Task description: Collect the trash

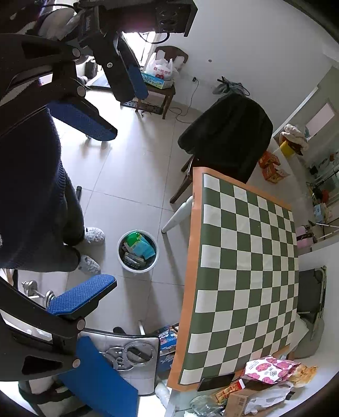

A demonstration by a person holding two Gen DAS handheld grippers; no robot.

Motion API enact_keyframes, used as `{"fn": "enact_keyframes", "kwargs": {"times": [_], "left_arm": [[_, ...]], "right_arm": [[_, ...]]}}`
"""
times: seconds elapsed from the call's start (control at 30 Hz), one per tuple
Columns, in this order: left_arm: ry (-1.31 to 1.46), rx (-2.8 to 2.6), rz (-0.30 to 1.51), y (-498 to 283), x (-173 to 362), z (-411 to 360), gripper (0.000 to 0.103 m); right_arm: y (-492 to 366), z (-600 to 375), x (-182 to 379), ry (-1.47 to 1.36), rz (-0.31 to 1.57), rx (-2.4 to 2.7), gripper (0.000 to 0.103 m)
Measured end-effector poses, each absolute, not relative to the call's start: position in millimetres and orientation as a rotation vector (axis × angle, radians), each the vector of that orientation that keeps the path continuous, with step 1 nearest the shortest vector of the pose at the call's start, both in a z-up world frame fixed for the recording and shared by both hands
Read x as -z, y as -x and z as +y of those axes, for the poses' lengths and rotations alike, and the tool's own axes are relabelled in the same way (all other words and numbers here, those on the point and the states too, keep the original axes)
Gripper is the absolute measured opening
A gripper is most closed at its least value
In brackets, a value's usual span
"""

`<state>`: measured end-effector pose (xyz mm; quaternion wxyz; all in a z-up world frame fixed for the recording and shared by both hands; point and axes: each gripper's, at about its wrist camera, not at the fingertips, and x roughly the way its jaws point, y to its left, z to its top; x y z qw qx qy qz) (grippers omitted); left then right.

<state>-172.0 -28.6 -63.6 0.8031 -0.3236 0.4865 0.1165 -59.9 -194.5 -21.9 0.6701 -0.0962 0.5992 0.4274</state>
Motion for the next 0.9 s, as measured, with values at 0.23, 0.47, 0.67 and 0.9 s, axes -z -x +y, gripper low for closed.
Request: {"fn": "enact_keyframes", "kwargs": {"times": [0.23, 0.47, 0.67, 0.9], "left_arm": [[0.687, -0.248, 1.049, 177, 62, -29, 0.103], [0.679, -0.246, 1.043, 178, 59, -30, 0.103], [0.678, -0.238, 1.042, 176, 58, -29, 0.103], [0.683, -0.214, 1.061, 173, 61, -27, 0.103]], "right_arm": [[61, -193, 21, 0.211, 1.359, -0.957, 0.103], [67, -201, 18, 0.214, 1.373, -0.958, 0.103], [69, -202, 22, 0.201, 1.384, -0.942, 0.103], [70, -203, 24, 0.202, 1.384, -0.931, 0.103]]}}
